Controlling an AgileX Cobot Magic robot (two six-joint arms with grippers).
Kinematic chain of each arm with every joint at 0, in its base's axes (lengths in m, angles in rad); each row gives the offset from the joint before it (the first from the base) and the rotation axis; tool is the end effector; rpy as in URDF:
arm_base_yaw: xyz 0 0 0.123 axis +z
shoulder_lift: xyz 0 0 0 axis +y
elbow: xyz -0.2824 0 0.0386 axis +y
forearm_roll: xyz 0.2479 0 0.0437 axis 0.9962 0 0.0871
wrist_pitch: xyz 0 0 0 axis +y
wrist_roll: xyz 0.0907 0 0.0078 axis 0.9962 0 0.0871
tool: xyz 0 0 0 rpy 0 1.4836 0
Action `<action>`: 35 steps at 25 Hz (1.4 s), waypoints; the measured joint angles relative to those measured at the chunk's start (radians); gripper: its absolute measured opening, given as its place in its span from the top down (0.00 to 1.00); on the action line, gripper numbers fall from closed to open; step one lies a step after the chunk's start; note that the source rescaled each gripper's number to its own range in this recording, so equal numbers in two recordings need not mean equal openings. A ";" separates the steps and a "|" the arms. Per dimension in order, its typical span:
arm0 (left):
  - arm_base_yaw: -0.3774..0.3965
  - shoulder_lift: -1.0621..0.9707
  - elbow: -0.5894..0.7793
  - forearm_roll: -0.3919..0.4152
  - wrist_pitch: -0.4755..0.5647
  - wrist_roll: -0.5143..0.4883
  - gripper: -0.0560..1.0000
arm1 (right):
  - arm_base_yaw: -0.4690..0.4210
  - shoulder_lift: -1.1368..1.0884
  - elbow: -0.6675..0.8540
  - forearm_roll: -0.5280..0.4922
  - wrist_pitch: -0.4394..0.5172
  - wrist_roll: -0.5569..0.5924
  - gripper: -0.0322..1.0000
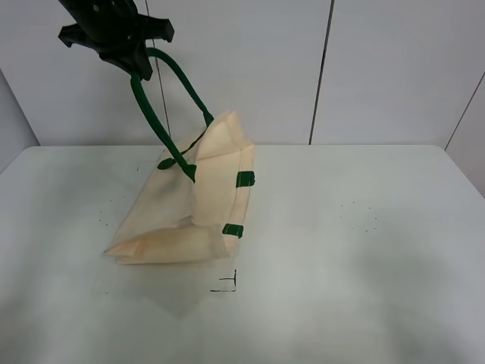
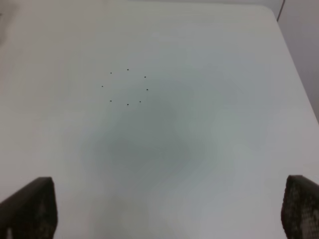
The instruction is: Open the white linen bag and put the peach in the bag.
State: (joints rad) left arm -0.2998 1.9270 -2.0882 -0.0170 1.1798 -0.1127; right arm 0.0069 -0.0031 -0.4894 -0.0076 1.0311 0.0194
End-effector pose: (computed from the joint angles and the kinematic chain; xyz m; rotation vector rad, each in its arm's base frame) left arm 0.4071 -0.1273 0.3840 0.2331 2.5017 -0.1923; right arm -0.0029 -0.0006 0.2766 0.0128 2.0221 0.0076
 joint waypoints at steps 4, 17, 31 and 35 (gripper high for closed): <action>0.000 0.085 0.042 -0.060 -0.021 0.000 0.95 | 0.001 0.000 0.000 0.000 0.000 0.000 0.00; -0.023 0.301 0.049 -0.094 -0.050 0.045 0.35 | 0.001 0.000 0.000 0.000 0.000 0.000 0.00; 0.095 0.301 0.049 0.100 -0.041 -0.010 0.04 | 0.001 0.000 0.000 0.000 0.000 0.000 0.00; 0.212 0.301 0.049 0.107 -0.035 0.001 0.04 | 0.001 0.000 0.000 0.000 0.000 0.000 0.00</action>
State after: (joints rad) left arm -0.0876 2.2275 -2.0394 0.0897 1.1447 -0.1120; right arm 0.0078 -0.0031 -0.4894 -0.0076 1.0311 0.0194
